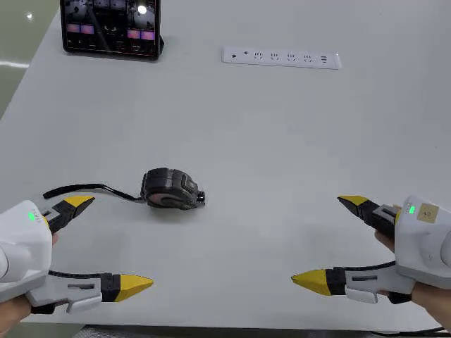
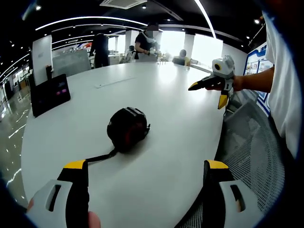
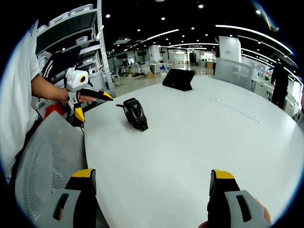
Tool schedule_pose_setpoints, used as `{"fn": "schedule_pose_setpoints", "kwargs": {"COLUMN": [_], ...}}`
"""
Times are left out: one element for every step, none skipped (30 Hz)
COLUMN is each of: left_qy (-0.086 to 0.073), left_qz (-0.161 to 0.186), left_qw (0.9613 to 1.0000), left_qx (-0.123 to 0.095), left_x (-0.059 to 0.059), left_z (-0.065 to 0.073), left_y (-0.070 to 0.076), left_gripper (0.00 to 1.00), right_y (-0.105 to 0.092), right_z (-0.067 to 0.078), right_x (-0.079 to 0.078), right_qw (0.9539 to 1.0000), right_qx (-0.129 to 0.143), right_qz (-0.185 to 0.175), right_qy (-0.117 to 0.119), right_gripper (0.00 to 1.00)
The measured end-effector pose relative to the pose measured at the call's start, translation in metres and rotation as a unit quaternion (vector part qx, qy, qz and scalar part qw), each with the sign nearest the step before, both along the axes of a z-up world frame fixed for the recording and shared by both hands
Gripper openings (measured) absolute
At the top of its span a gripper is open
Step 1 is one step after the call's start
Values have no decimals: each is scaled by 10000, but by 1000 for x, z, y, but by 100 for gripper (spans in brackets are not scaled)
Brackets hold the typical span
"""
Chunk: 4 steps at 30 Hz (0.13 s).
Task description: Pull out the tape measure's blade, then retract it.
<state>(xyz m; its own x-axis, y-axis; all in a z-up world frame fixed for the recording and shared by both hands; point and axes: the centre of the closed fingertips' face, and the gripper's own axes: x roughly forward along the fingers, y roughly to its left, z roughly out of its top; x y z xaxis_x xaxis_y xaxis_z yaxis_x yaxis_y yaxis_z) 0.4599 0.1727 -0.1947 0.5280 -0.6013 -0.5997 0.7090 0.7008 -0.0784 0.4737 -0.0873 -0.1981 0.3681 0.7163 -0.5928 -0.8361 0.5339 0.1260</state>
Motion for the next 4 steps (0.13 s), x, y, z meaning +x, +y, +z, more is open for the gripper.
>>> {"fn": "schedule_pose_setpoints", "kwargs": {"left_qy": [15,3,-6,12], "left_qz": [-11,-12,-15,-26], "left_qw": [10000,10000,10000,10000], "left_qx": [3,19,33,29], "left_x": [0,0,0,-1], "left_z": [0,-1,-1,-1], "left_y": [0,0,0,0], "left_gripper": [99,99,99,99], "right_y": [0,0,0,-1], "right_z": [0,0,0,0], "right_x": [0,0,-1,-1], "right_qw": [10000,10000,10000,10000], "right_qx": [-7,-10,-8,-12], "right_qz": [-4,-2,-2,-5], "right_qy": [-2,1,9,14], "right_gripper": [99,99,99,99]}}
